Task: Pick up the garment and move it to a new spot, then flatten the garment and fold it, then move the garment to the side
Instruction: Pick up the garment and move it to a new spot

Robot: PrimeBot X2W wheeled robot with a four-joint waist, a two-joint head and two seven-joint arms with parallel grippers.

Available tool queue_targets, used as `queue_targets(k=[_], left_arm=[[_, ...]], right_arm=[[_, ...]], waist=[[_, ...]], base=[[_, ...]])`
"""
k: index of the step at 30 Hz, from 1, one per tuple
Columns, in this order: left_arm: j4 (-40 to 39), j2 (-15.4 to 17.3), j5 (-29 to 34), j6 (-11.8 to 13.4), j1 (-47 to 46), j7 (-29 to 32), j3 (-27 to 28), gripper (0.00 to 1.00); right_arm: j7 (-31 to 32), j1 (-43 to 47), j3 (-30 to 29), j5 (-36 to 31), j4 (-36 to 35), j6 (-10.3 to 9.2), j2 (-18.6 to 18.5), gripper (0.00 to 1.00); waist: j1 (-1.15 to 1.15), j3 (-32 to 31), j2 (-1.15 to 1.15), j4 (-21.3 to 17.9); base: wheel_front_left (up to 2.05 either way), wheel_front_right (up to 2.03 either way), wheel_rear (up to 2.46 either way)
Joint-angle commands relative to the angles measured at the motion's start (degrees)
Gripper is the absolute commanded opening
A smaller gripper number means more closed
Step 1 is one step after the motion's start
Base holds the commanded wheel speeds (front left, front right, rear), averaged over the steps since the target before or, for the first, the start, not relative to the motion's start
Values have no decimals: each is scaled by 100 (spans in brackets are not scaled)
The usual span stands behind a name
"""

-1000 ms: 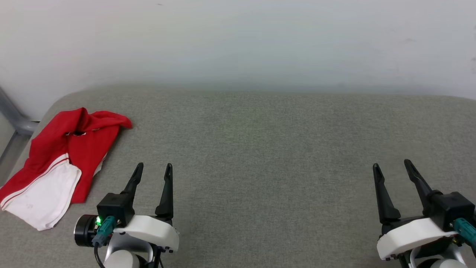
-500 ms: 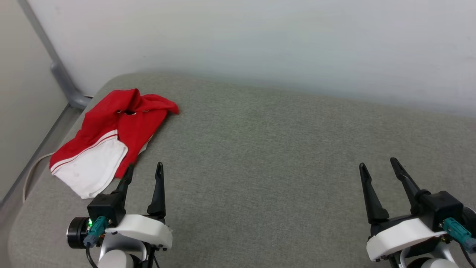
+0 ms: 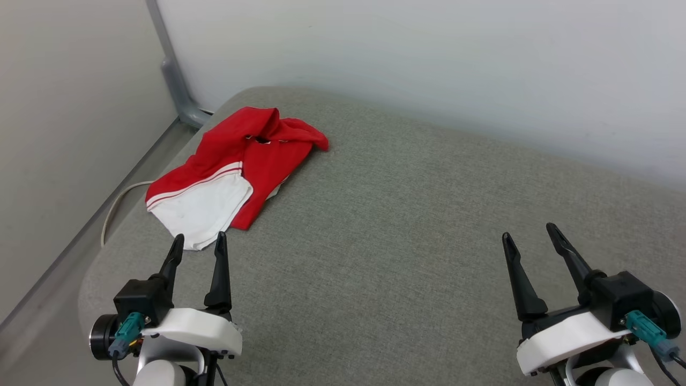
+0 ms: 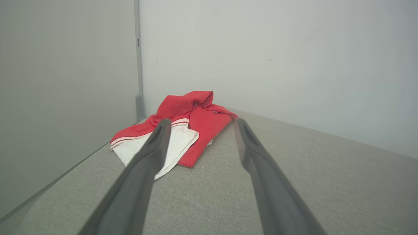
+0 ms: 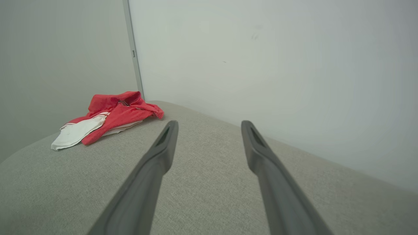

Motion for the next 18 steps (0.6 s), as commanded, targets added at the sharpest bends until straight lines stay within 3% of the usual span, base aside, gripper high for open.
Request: queue_targets(k=[1, 18], left_arm=[[-15, -7, -21, -18, 21, -14, 29, 100], [78, -33, -48, -111, -117, -14, 135, 100]], right_arm=[[-38, -50, -2, -15, 6, -4, 15, 100], [-98, -103, -44, 30, 96, -4, 16, 100]], waist=[[0, 0, 0, 110], [0, 49, 0, 224]], base=[[0, 0, 0], [0, 0, 0]])
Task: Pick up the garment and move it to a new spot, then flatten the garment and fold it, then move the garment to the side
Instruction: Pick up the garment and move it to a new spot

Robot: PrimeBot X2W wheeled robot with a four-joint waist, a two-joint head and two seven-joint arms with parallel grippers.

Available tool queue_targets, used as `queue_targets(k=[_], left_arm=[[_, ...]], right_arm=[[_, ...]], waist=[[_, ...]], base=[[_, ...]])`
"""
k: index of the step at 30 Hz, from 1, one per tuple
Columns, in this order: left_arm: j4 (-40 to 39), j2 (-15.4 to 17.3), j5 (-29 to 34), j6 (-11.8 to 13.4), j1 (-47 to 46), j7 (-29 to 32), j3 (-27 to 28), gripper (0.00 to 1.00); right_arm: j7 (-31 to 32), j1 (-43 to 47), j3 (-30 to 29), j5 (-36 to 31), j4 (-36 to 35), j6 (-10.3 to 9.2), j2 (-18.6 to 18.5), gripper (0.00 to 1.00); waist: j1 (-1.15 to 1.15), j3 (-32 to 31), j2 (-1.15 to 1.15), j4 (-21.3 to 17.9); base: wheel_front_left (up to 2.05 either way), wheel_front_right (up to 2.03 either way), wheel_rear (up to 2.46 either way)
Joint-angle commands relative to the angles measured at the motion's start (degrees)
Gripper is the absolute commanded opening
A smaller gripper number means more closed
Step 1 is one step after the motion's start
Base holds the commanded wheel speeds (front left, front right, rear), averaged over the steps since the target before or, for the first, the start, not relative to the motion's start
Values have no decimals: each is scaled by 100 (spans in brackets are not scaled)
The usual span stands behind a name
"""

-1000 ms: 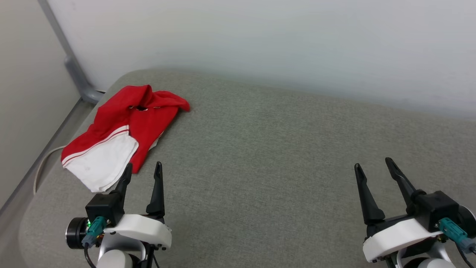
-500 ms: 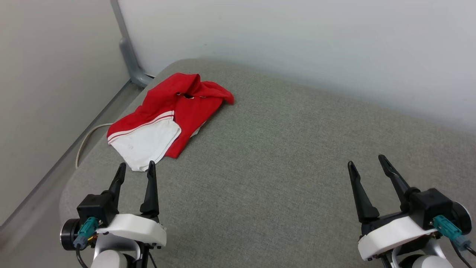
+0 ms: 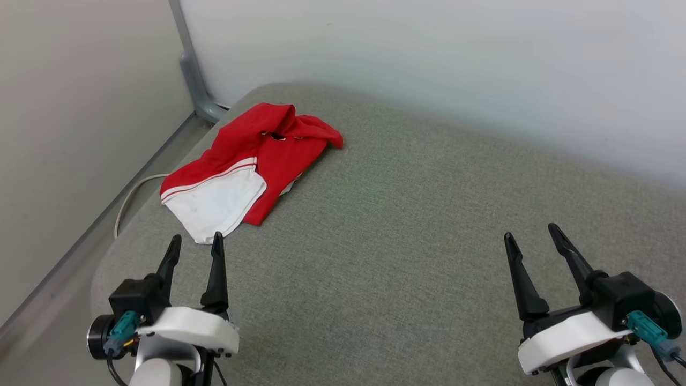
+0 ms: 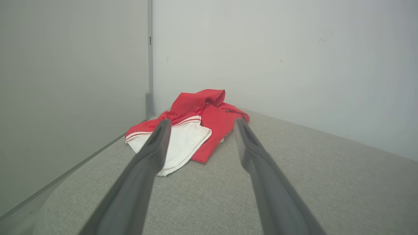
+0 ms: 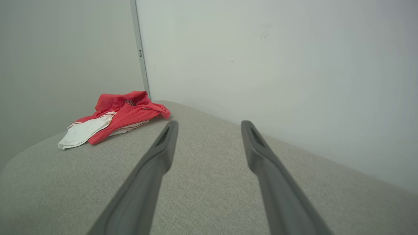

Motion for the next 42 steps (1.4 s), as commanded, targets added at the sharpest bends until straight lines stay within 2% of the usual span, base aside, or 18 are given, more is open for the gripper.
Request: queue_targets(k=[1, 3, 14, 15, 24, 29, 33, 39, 42], left_arm=[[51, -10, -39, -11, -158, -14, 11, 100], [183, 30, -110, -47, -309, -13, 16, 100], [797, 622, -1148, -186, -1801, 1521, 141, 100], [797, 622, -1148, -186, -1801, 1521, 141, 100], [1211, 1284, -1990, -180, -2896, 3251, 459, 100], [1592, 1715, -2232, -97, -3422, 4112, 593, 100], [1944, 1961, -2316, 47, -3719, 4545, 684, 100], [2481, 2119, -2417, 353, -3811, 5396, 658, 100], [2656, 2136, -2358, 420, -3661, 5898, 496, 100]], right_arm=[[-9, -100, -27, 13, -10, -4, 16, 100], [20, -136, -27, -13, -48, -4, 16, 100], [200, -516, 1, -13, -295, -4, -250, 100], [200, -516, 1, -13, -295, -4, -250, 100], [221, -1018, 21, 19, -494, -4, -445, 100], [201, -1293, 77, 34, -580, -4, -525, 100], [161, -1451, 120, 56, -622, -4, -514, 100], [85, -1599, 159, 83, -595, -4, -485, 100], [66, -1602, 140, 91, -584, -4, -470, 100]], waist=[[0, 60, 0, -26], [0, 160, 0, -67], [0, 1185, 0, -571], [0, 1185, 0, -571], [0, 2238, 0, -1074], [0, 2728, 0, -1267], [0, 3001, 0, -1393], [0, 3196, 0, -1512], [0, 3225, 0, -1548]], base=[[0, 0, 0], [0, 0, 0], [0, 0, 0], [0, 0, 0], [0, 0, 0], [0, 0, 0], [0, 0, 0], [0, 0, 0], [0, 0, 0]])
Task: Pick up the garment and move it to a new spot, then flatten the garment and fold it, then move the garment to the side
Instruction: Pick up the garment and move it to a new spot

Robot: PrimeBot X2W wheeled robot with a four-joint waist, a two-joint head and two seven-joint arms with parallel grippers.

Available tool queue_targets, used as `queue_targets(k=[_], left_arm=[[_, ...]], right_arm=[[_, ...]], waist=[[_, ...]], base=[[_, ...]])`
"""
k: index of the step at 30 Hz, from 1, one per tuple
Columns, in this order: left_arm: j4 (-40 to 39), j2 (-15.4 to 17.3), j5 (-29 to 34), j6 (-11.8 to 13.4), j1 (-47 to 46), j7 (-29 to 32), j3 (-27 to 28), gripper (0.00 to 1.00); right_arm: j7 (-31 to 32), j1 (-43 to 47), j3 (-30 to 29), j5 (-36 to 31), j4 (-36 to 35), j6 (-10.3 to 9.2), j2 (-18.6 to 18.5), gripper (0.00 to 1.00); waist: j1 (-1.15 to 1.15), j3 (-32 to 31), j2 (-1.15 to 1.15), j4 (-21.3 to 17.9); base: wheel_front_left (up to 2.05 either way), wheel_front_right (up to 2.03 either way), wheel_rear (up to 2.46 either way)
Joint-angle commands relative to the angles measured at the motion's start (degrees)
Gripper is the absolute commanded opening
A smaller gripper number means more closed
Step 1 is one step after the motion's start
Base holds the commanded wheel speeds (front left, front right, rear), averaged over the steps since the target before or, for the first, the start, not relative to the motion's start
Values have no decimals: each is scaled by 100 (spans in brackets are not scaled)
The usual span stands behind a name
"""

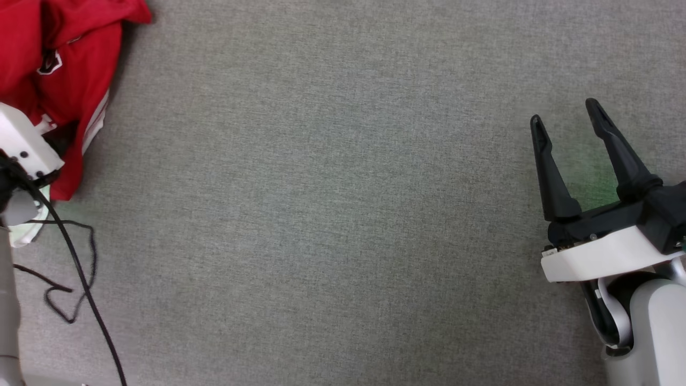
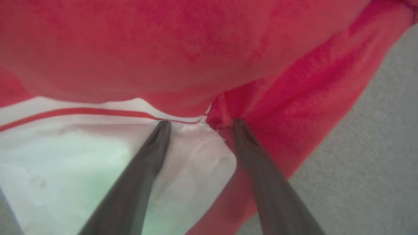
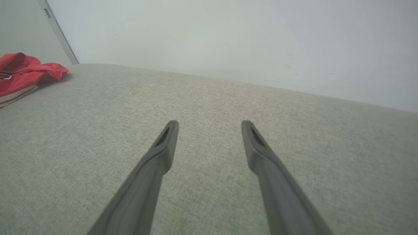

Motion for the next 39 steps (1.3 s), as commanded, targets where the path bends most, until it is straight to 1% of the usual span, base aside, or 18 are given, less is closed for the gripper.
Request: queue_targets(k=[1, 3, 4, 5, 6, 10, 15, 17, 18, 20, 24, 29, 31, 34, 39], left_arm=[[252, -145, 71, 42, 281, 262, -143, 100], [240, -132, 97, 104, 402, 537, -224, 100], [211, -125, 68, 95, 454, 626, -241, 40], [185, -115, 56, 114, 490, 716, -256, 0], [142, -99, 66, 120, 512, 770, -275, 0], [-166, -66, 191, 219, 419, 389, -277, 0], [-506, -22, 438, 235, 235, -564, -283, 0], [-555, -77, 542, 275, 185, -980, -296, 0], [-556, -110, 588, 255, 162, -1175, -324, 0], [-562, -261, 635, 282, 104, -1628, -343, 0], [-454, -442, 863, 228, 109, -2459, -507, 0], [-380, -857, 959, 206, 327, -3449, -662, 0], [-396, -953, 1022, 210, 417, -3823, -705, 0], [-487, -1174, 1092, 141, 633, -4215, -858, 0], [-856, -1391, 1146, -32, 957, -4465, -1102, 0]], right_arm=[[-20, -66, -15, 28, -5, -4, 15, 100], [-28, -90, -27, 24, -26, -4, 14, 100], [-30, -98, -33, 22, -31, -4, 15, 100], [-33, -107, -48, 17, -40, -4, 15, 100], [-30, -109, -61, 17, -49, -4, 15, 100], [-23, -90, -115, 4, -28, -4, 18, 100], [-96, -5, -127, 10, 83, -4, 76, 100], [-135, 61, -153, 4, 123, -4, 110, 100], [-140, 101, -174, 2, 154, -4, 131, 100], [-164, 180, -231, -1, 211, -4, 172, 100], [-210, 328, -298, 2, 304, -4, 270, 100], [-214, 575, -427, 16, 372, -4, 384, 100], [-209, 689, -461, 29, 396, -4, 419, 100], [-177, 828, -492, 30, 418, -4, 454, 100], [-136, 1022, -486, 73, 432, -4, 490, 100]], waist=[[0, 16, 0, -14], [0, 18, 0, -24], [0, 15, 0, -29], [0, 8, 0, -30], [0, 1, 0, -25], [0, -95, 0, 24], [0, -424, 0, 71], [0, -611, 0, 95], [0, -699, 0, 112], [0, -886, 0, 151], [0, -1310, 0, 141], [0, -1745, 0, 39], [0, -1908, 0, -34], [0, -2112, 0, -187], [0, -2353, 0, -530]], base=[[0, 0, 0], [0, 0, 0], [0, 0, 0], [0, 0, 0], [0, 0, 0], [0, 0, 0], [0, 0, 0], [0, 0, 0], [0, 0, 0], [0, 0, 0], [0, 0, 0], [0, 0, 0], [0, 0, 0], [0, 0, 0], [0, 0, 0]])
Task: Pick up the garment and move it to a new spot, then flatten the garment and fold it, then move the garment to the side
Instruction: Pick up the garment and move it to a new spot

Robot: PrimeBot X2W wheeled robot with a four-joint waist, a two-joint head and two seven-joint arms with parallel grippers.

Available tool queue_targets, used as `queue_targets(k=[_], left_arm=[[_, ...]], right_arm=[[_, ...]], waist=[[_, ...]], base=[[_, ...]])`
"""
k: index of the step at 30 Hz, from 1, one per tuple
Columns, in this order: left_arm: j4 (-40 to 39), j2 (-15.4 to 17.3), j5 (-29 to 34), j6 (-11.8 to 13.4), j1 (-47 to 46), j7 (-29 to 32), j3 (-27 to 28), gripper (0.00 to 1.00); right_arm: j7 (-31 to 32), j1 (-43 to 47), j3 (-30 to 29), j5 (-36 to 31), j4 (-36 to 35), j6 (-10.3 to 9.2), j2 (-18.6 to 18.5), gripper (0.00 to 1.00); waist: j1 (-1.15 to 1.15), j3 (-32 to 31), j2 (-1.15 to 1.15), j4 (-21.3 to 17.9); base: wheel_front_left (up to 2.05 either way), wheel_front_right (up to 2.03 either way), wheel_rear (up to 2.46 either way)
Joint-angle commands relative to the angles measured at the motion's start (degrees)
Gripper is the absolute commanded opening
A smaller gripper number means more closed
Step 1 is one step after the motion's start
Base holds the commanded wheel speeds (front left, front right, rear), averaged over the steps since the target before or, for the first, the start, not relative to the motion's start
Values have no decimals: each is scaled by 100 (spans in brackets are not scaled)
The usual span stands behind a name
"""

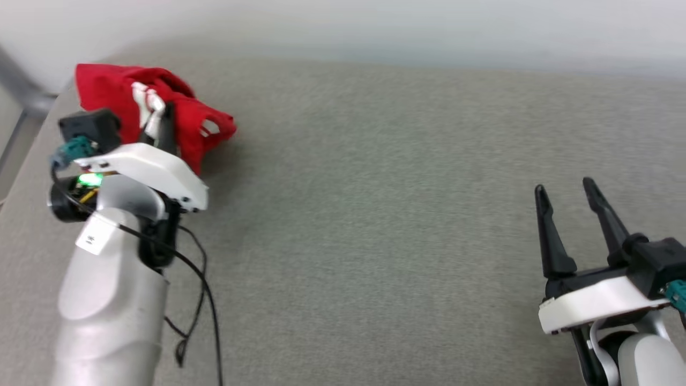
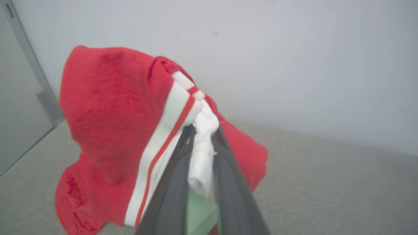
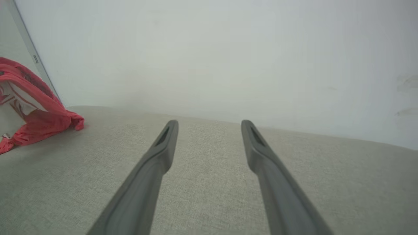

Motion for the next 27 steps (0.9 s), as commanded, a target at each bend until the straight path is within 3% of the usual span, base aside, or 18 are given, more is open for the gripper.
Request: queue_targets(k=[1, 14, 27], left_arm=[[-144, -83, 28, -46, 152, -47, -68, 0], [-1588, -631, 141, -327, 967, 572, -1226, 0], [-1594, -791, 293, -570, 1803, 1327, -3477, 0]], right_arm=[[3, 92, 2, 33, 9, -4, 33, 100], [-6, 343, 58, 243, -21, -4, 41, 100], [-223, 113, 152, 480, 171, -4, 42, 100]], waist=[[1, -215, 0, -261], [1, -399, 0, -1197], [1, 84, 0, -1688]], base=[[0, 0, 0], [0, 0, 0], [0, 0, 0]])
